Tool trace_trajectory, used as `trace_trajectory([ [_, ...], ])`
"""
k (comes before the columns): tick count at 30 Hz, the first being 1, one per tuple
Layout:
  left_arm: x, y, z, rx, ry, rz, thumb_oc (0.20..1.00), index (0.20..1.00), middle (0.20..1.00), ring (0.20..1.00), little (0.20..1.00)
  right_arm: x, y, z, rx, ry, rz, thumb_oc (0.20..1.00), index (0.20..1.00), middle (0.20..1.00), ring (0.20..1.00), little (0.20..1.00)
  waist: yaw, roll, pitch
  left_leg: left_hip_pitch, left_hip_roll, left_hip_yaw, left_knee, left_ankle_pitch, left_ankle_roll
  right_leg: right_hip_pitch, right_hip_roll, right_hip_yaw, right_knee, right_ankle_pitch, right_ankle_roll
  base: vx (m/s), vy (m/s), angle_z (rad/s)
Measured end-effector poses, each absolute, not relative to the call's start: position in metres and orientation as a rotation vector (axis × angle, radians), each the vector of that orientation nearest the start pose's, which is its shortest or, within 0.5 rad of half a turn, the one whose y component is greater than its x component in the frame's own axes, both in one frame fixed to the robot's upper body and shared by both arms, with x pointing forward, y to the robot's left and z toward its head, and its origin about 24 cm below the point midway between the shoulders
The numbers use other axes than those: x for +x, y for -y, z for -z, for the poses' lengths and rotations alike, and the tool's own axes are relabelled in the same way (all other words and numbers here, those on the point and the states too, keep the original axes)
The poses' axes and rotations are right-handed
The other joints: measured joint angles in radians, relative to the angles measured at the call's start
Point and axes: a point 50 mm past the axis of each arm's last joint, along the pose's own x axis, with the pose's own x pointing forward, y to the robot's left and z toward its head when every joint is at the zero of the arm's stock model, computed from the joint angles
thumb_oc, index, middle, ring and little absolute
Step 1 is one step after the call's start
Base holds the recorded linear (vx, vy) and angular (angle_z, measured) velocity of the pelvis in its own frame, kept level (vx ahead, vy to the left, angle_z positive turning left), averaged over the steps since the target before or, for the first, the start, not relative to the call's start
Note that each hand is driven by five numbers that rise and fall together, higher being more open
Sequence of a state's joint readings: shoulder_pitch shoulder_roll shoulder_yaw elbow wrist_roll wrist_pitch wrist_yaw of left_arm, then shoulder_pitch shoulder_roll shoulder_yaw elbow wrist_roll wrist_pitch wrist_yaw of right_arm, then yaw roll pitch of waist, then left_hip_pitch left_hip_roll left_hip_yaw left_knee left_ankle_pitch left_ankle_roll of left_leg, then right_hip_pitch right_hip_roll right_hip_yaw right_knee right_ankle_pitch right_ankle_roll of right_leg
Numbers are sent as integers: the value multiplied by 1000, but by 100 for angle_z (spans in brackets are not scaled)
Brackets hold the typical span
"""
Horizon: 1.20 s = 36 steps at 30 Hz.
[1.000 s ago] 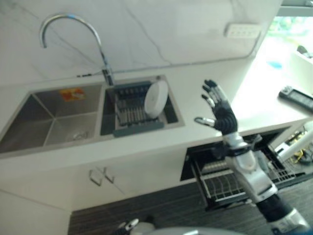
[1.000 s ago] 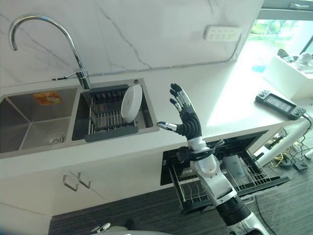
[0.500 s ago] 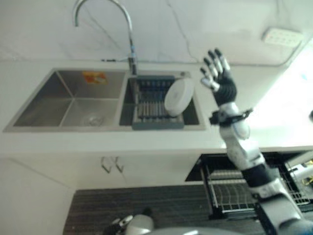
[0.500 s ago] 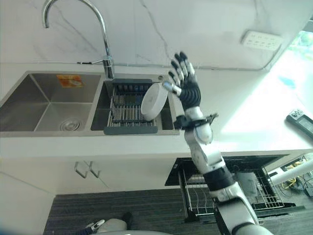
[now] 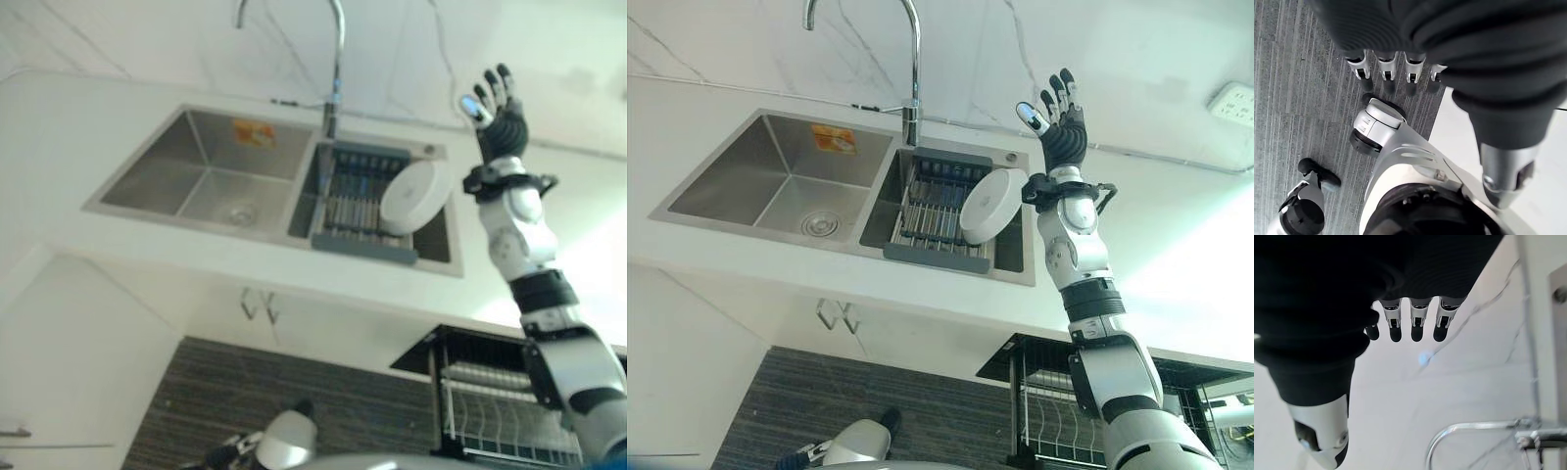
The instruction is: Place the dishes in the dishwasher.
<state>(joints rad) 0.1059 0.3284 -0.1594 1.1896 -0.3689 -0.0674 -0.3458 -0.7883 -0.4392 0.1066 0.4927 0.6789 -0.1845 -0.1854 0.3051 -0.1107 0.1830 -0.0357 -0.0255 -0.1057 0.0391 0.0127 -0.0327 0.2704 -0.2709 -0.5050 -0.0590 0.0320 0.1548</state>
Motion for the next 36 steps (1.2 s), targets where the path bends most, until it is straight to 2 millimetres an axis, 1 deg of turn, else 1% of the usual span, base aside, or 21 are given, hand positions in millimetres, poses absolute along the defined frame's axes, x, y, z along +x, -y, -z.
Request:
trace_trajectory([
  [2,58,-251,156,-140,-1197,2,1000,1000,1000,1000,1000,378,207,-196,257,380,129,1000,1000,1000,1000,1000,1,2,1,-1,0,-1,0,1,-1,0,0,-1,-1,-1,-1,0,0,0],
  [11,63,-248,156,-129,-1192,27,1000,1000,1000,1000,1000,377,212,-194,273,380,203,1000,1000,1000,1000,1000,-1,29,22,-38,-6,-16,37,2,-5,-13,3,-2,-4,-2,-3,6,-4,5],
  [14,63,-247,157,-123,-1197,39,1000,1000,1000,1000,1000,378,213,-193,276,376,217,1000,1000,1000,1000,1000,0,31,25,-39,-5,-16,37,3,-7,-14,3,-1,-5,-3,-3,2,-5,-1],
  [16,68,-246,156,-120,-1181,45,1000,1000,1000,1000,1000,378,217,-189,279,373,246,1000,1000,1000,1000,1000,0,32,28,-39,-5,-16,37,4,-6,-14,3,0,-6,-11,-16,0,0,0],
  [18,77,-245,154,-116,-1153,55,1000,1000,1000,1000,1000,378,218,-188,279,368,254,1000,1000,1000,1000,1000,-2,38,39,-50,-3,-16,52,3,-6,-15,6,1,-8,-16,-18,0,0,0],
  [20,79,-244,153,-120,-1144,63,1000,1000,1000,1000,1000,378,218,-185,278,358,258,1000,1000,1000,1000,1000,-2,41,41,-51,-3,-16,52,3,-5,-15,7,1,-8,-16,-18,0,0,0],
  [22,80,-243,153,-125,-1143,71,1000,1000,1000,1000,1000,379,214,-182,290,350,252,1000,1000,1000,1000,1000,-3,42,42,-53,-2,-15,52,1,-2,-15,7,2,-9,-17,-18,0,0,0],
  [25,83,-242,153,-131,-1136,77,1000,1000,1000,1000,1000,380,202,-167,322,299,241,1000,1000,1000,1000,1000,-6,45,44,-54,-2,-12,52,0,-2,-17,6,3,-9,-18,-19,0,0,0],
  [26,84,-242,152,-132,-1134,78,1000,1000,1000,1000,1000,380,198,-165,332,292,240,1000,1000,1000,1000,1000,-6,49,46,-54,-2,-9,53,0,-1,-17,5,4,-9,-18,-19,0,0,0],
  [29,84,-242,153,-145,-1136,66,1000,1000,1000,1000,1000,380,195,-163,341,283,246,1000,1000,1000,1000,1000,-5,57,50,-55,-2,4,54,-1,0,-17,1,4,-9,-18,-19,0,0,0],
  [36,85,-241,152,-146,-1132,67,1000,1000,1000,1000,1000,380,196,-162,350,280,270,1000,1000,1000,1000,1000,-3,58,50,-51,-1,1,54,5,-9,-17,3,3,-8,-18,-19,-6,-22,0],
])
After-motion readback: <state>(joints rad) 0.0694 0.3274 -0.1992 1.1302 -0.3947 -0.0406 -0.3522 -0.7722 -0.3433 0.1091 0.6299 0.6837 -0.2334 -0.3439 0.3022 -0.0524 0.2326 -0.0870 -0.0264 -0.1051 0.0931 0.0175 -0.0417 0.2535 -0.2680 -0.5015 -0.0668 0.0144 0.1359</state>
